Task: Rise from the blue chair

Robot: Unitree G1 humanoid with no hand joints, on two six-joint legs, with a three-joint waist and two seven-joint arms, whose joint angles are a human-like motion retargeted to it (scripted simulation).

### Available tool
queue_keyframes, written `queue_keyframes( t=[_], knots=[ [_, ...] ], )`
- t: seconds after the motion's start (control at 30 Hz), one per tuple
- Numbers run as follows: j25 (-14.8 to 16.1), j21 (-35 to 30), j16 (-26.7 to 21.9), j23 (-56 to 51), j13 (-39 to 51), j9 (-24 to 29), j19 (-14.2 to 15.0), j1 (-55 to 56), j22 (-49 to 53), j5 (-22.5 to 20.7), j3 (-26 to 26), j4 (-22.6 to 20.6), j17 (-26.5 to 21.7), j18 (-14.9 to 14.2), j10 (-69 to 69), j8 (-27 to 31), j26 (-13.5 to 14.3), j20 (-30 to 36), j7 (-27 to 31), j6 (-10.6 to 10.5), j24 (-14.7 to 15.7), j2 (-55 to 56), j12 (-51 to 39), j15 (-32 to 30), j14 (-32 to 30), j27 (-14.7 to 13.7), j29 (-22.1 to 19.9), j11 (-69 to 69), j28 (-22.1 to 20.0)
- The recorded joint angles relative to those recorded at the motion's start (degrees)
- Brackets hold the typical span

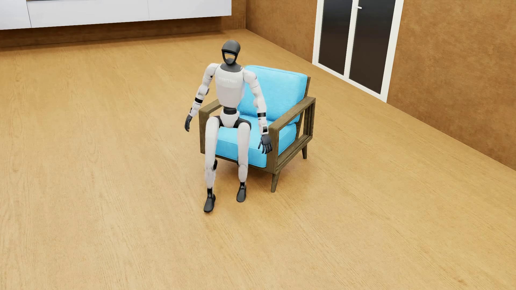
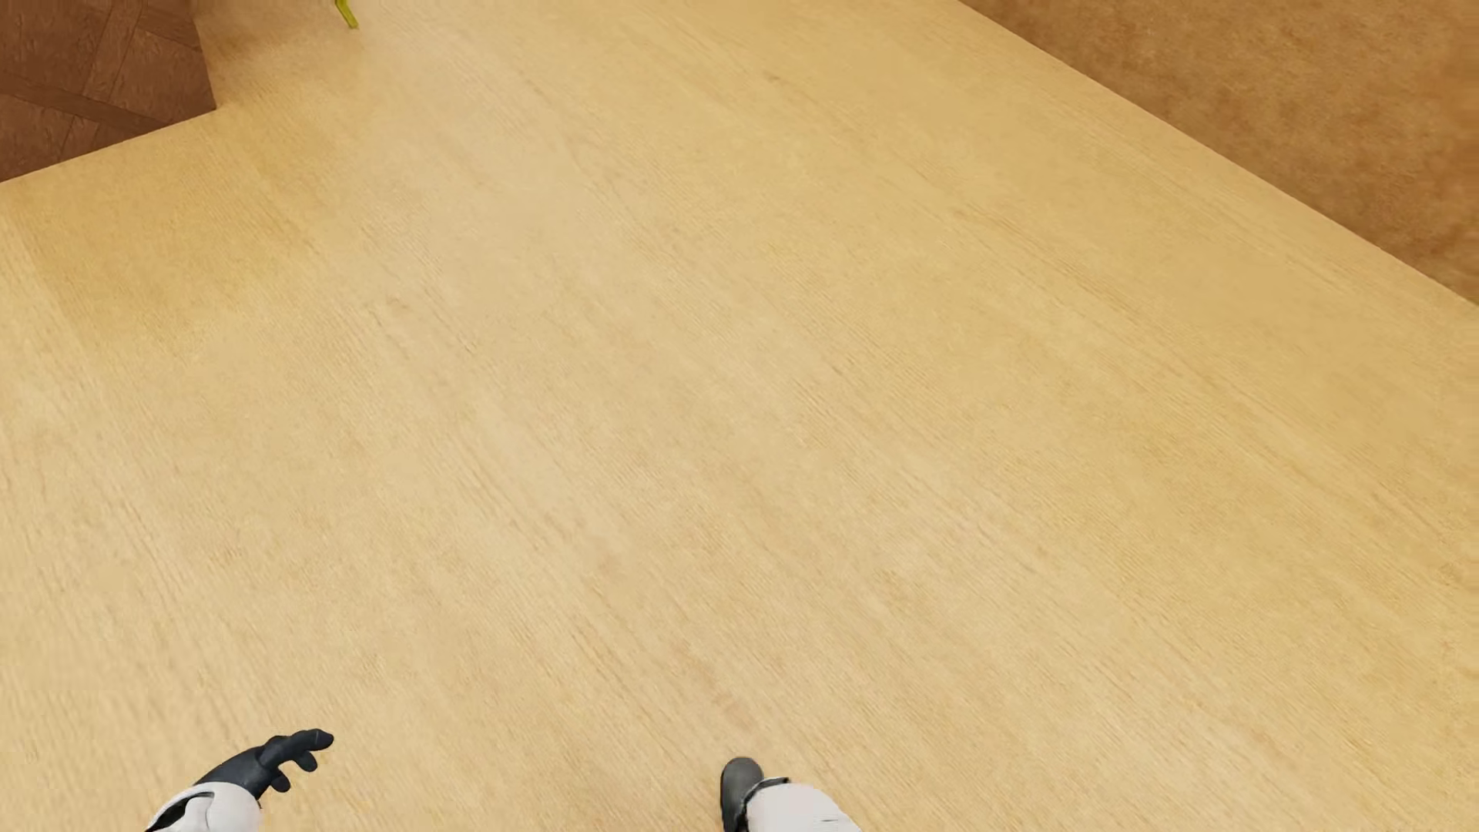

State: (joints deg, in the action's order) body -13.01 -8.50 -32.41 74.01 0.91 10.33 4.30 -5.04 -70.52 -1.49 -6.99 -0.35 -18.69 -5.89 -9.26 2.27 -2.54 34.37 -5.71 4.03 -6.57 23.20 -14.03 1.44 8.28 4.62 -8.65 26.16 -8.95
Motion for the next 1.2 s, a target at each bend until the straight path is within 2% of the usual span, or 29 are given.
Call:
queue_keyframes(
  t=[0.07,0.13,0.17,0.2,0.23,0.27,0.33,0.4,0.43,0.47,0.57,0.67,0.73,0.8,0.83,0.87,0.97,1.0,1.1,1.2],
  knots=[
    [0.53,0.60,0.33,0.49,-1.67,-0.98,0.47,-3.69,-0.65,-1.00,-0.46,-1.03,-0.44,0.35,-0.26,-1.43,0.14,0.75,-0.90,0.18,-0.15,-1.76,0.21,-5.73,0.75,0.43,0.23,-12.82,0.52],
    [0.40,1.53,1.72,1.20,-3.83,-2.25,1.04,-6.12,-0.62,0.26,-0.12,-1.97,-1.89,-0.12,-5.69,-3.28,-0.22,-0.56,-1.25,-0.14,-1.19,-4.63,0.94,-5.16,1.14,1.17,0.88,-10.69,1.27],
    [0.98,1.48,2.53,1.72,-4.40,-2.74,0.22,-5.62,-0.41,0.28,0.57,-1.11,-2.55,-2.44,-12.16,-3.27,-0.28,-1.58,-1.55,-0.94,-0.89,-6.63,1.58,-6.19,0.30,1.44,0.48,-10.90,0.60],
    [1.51,0.66,3.02,2.73,-4.10,-2.67,-0.75,-3.43,-0.36,-0.20,1.38,1.03,-2.76,-8.04,-21.70,-2.47,-0.47,-2.60,-1.85,-1.58,0.09,-8.77,2.39,-6.04,-2.90,1.57,0.72,-9.78,0.38],
    [2.20,-0.02,3.28,2.64,-3.81,-2.44,-2.21,0.10,-0.19,-0.43,2.19,3.63,-2.89,-15.27,-32.60,-2.20,-0.96,-3.01,-2.24,-2.00,1.25,-11.07,3.19,-4.77,-9.26,2.00,0.60,-8.90,0.74],
    [3.10,-0.25,3.50,1.58,-3.42,-1.81,-3.92,4.24,-0.04,-0.39,3.00,5.94,-3.17,-17.89,-43.04,-2.72,-1.32,-2.63,-2.29,-2.48,2.10,-13.69,3.32,-2.73,-12.72,2.03,0.04,-8.50,1.51],
    [3.15,-0.34,4.17,0.37,-1.54,-0.68,-4.24,10.55,-1.12,0.33,4.56,7.72,-3.14,-14.55,-51.89,-3.12,-1.59,-1.80,-0.99,-2.36,2.18,-18.21,3.49,-0.40,-8.08,0.96,-1.54,-8.41,0.76],
    [4.11,-2.10,4.74,-1.69,-0.65,-1.78,-2.78,14.68,-1.40,1.96,5.53,8.79,-3.22,-13.34,-46.02,-2.58,-1.64,-3.72,0.55,-2.11,3.09,-20.69,4.98,1.48,-5.36,-0.05,-3.23,-8.67,1.27],
    [3.66,-2.84,4.97,-2.55,-0.24,-2.36,-1.93,15.69,-1.40,2.97,6.08,8.80,-3.42,-11.67,-39.23,-2.38,-1.54,-4.52,1.34,-2.15,2.92,-21.34,5.43,2.53,-4.93,-0.47,-3.46,-8.53,1.51],
    [3.21,-4.05,5.10,-3.03,0.36,-2.74,-1.26,16.07,-1.44,3.99,6.36,8.83,-3.66,-10.69,-31.17,-1.80,-1.45,-5.29,2.43,-2.29,2.47,-21.39,5.88,3.77,-5.85,-0.75,-3.64,-7.61,1.48],
    [3.25,-7.85,4.72,-3.27,1.63,-4.37,0.98,15.53,-1.93,6.86,5.84,10.52,-3.68,-9.49,-10.03,0.40,-1.47,-6.33,7.02,-3.01,3.10,-18.01,7.49,7.68,-13.85,-1.23,-3.73,-0.80,1.37],
    [3.23,-9.34,3.94,-2.31,2.04,-5.13,3.13,15.02,-1.49,9.32,5.32,12.43,-3.30,-12.02,-7.65,2.78,-1.16,-7.03,8.19,-3.63,2.72,-16.42,7.95,7.55,-18.79,-1.40,-3.50,-0.06,1.60],
    [2.59,-10.10,3.20,-1.38,2.29,-5.79,5.24,12.88,-0.69,11.16,5.02,11.93,-3.29,-10.63,-8.43,4.29,-0.44,-7.80,7.25,-3.77,2.15,-13.73,8.45,4.99,-12.47,-1.61,-3.00,0.00,1.63],
    [0.92,-9.60,1.91,-0.72,2.93,-5.80,6.79,10.23,0.14,13.15,4.31,10.35,-2.99,-8.58,-5.95,4.72,0.08,-8.09,5.86,-3.02,0.59,-10.04,7.96,2.26,-6.19,-1.36,-2.06,0.76,1.99],
    [1.84,-8.60,1.64,0.77,3.92,-5.36,7.06,10.02,0.09,13.79,4.23,9.53,-2.47,-8.66,-5.80,4.94,0.47,-7.97,5.46,-2.52,1.02,-8.74,7.16,0.18,-5.78,-1.37,-2.25,0.77,1.24],
    [1.89,-8.94,1.73,1.53,3.94,-5.34,7.02,10.01,-0.31,13.88,4.40,8.72,-2.18,-8.71,-5.81,4.85,0.46,-7.88,4.78,-2.30,1.35,-7.82,6.61,-1.22,-5.73,-0.86,-2.31,0.88,0.24],
    [-1.98,-11.28,1.07,2.27,4.18,-5.54,5.19,7.76,-0.04,11.57,4.41,7.62,-1.65,-7.44,-2.53,2.10,0.77,-10.38,3.41,-1.63,2.03,-6.97,6.73,1.06,-4.60,0.51,2.61,2.61,0.40],
    [-2.91,-12.09,0.74,3.56,5.19,-5.03,5.77,7.34,0.30,10.40,4.13,7.78,-0.89,-9.69,-2.22,1.35,0.98,-9.26,3.07,-1.10,2.71,-7.94,7.12,2.63,-3.99,-1.12,0.15,1.70,1.13],
    [-2.25,-12.17,2.27,3.35,5.35,-5.42,3.61,6.70,-1.26,8.23,4.13,6.76,-1.13,-7.88,-0.81,0.07,1.11,-9.33,2.54,-0.61,3.71,-10.53,7.63,3.74,-4.48,-1.63,-0.69,-2.65,0.69],
    [-1.67,-12.49,4.10,2.84,4.67,-5.15,3.84,7.63,-0.50,7.46,4.66,6.48,-1.67,-6.59,-1.11,-0.79,1.81,-8.91,2.32,-0.22,4.22,-12.66,8.62,0.74,-4.84,-1.94,-2.55,-8.48,-0.25]
  ],
)
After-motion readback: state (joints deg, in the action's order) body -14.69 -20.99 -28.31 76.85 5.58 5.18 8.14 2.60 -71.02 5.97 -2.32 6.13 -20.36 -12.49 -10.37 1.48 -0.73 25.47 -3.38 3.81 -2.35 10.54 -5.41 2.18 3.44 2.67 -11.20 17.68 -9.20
